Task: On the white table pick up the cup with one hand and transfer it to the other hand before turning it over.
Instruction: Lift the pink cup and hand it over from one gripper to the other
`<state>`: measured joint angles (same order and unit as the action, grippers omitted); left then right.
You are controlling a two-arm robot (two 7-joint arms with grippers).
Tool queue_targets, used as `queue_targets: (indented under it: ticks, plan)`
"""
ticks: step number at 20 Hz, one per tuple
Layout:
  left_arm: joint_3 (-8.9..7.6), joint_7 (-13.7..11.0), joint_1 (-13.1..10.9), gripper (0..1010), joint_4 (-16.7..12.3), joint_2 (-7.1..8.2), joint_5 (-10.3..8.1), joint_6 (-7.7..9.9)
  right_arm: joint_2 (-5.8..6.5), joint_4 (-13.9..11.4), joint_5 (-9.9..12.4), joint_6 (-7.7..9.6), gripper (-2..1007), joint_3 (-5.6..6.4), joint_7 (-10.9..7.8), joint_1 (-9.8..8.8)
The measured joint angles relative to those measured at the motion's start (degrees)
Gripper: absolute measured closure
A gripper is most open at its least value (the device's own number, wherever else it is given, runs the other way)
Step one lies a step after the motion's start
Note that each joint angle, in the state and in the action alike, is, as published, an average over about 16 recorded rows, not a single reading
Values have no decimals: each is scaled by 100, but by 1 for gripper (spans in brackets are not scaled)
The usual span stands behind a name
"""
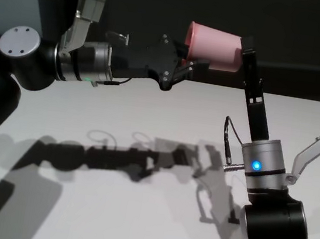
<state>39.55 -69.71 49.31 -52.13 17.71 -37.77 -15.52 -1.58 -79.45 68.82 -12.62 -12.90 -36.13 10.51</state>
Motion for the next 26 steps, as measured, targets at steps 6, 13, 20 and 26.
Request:
queue_targets:
  ticks: [6,13,20,26]
  plan:
    - [0,0,0,962,0,0,0,0,-2,76,99,-23,5,-95,-24,76]
    - [0,0,0,962,0,0,0,0,7,146,202,-70,5,-187,-42,145]
    - [0,0,0,962,0,0,0,0,30,197,290,-108,5,-286,-51,183]
    - [0,0,0,962,0,0,0,0,51,245,359,-135,4,-373,-53,213]
